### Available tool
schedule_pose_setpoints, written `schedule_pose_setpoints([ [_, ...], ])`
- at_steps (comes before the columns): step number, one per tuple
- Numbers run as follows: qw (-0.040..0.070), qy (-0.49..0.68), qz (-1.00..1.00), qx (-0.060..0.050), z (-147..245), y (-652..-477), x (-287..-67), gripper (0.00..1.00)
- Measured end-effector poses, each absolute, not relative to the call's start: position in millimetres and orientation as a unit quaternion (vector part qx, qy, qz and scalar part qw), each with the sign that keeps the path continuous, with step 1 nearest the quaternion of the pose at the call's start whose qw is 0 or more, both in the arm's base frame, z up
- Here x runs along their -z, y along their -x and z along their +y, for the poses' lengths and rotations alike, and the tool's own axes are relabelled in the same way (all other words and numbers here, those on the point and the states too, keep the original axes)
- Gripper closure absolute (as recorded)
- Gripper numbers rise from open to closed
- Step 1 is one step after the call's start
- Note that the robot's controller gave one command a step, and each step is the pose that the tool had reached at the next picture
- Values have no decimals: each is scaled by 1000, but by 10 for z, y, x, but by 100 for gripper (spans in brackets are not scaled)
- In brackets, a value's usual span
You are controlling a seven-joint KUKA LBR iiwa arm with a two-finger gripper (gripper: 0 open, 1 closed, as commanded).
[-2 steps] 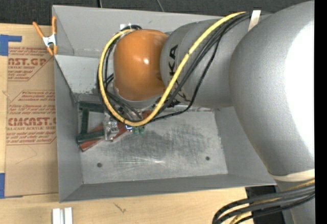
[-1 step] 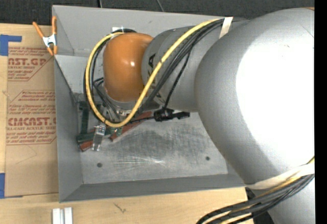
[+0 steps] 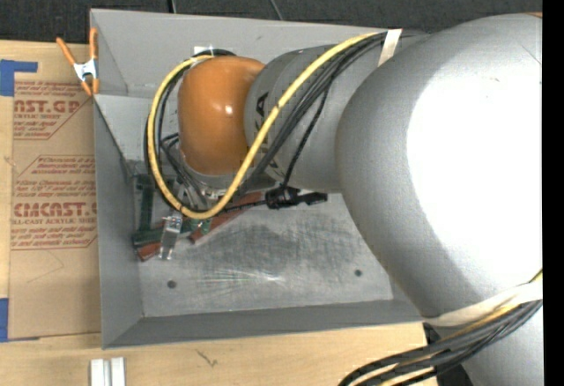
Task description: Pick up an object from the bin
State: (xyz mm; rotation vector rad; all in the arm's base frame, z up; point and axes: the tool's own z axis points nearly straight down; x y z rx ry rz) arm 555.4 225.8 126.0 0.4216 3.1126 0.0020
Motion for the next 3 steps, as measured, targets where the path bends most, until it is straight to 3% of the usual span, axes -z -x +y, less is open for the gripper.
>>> schedule_pose_setpoints([
  [1,-2,-86,996,-1,2178,-5517,-721,100],
  [2,-2,-86,996,-1,2178,-5517,-721,100],
  [3,1,-50,999,0,2313,-5490,-2030,100],
])
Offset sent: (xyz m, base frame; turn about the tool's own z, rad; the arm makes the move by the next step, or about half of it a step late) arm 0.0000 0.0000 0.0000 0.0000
